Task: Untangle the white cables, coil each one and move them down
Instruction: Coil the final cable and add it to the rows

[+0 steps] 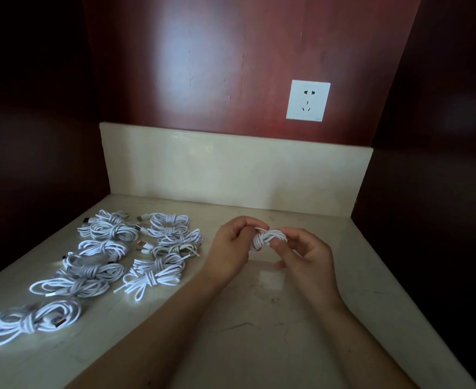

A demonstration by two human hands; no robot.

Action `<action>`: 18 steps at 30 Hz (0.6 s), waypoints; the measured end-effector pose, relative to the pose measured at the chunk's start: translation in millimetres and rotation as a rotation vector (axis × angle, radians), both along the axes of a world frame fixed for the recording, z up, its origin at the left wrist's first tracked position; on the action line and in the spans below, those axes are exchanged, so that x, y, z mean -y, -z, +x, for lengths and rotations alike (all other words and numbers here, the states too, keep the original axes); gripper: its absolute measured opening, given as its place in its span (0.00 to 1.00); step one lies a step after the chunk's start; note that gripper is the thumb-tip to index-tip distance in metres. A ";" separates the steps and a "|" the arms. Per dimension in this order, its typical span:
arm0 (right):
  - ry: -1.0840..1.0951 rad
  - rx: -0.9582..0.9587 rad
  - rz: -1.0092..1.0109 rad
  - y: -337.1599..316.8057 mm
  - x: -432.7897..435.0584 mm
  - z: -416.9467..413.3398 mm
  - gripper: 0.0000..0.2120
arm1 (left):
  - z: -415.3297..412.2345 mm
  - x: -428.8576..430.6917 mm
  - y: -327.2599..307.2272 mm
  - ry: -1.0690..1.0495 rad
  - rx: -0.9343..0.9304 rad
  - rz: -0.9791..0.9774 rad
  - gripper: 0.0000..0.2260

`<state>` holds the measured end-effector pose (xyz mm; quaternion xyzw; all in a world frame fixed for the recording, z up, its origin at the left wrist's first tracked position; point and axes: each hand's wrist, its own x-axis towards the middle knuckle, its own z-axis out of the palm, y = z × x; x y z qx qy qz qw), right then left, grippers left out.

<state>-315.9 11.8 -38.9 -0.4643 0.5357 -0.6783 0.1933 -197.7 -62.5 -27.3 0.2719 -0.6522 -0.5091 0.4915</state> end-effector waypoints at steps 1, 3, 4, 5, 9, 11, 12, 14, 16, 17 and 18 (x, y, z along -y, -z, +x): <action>-0.015 0.013 -0.001 -1.1 -0.2 -0.1 0.07 | -0.1 -0.8 -1.3 0.018 -0.009 0.010 0.14; -0.052 0.052 0.006 -2.9 -1.2 0.0 0.07 | -0.7 -1.9 -1.8 0.030 -0.010 0.028 0.14; -0.074 0.080 0.008 -3.5 -1.5 0.1 0.07 | -1.2 -1.6 -1.6 0.022 -0.007 0.028 0.14; -0.097 0.108 0.008 -4.0 -1.9 0.2 0.07 | -1.5 -0.7 -1.1 0.013 -0.006 0.026 0.15; -0.160 0.159 0.012 -3.8 -1.1 0.3 0.07 | -2.5 4.0 2.1 -0.020 0.005 0.011 0.16; -0.170 0.157 0.007 -3.3 0.2 1.2 0.07 | -2.8 4.4 4.0 -0.046 0.003 0.003 0.16; -0.169 0.153 0.003 -2.7 0.7 1.8 0.07 | -2.3 4.2 4.4 -0.054 0.003 0.000 0.16; -0.164 0.120 0.000 -1.3 1.3 2.3 0.07 | -1.2 3.6 3.9 -0.060 0.011 0.005 0.16; -0.163 0.072 -0.001 -0.3 0.8 1.1 0.07 | 0.2 3.9 1.9 -0.070 0.016 0.036 0.15; -0.162 0.056 -0.002 -0.3 0.2 0.4 0.07 | 0.7 3.9 0.4 -0.073 0.017 0.062 0.13; -0.161 0.045 -0.003 -0.5 -0.4 -0.4 0.07 | 1.2 3.9 -1.0 -0.070 0.020 0.094 0.12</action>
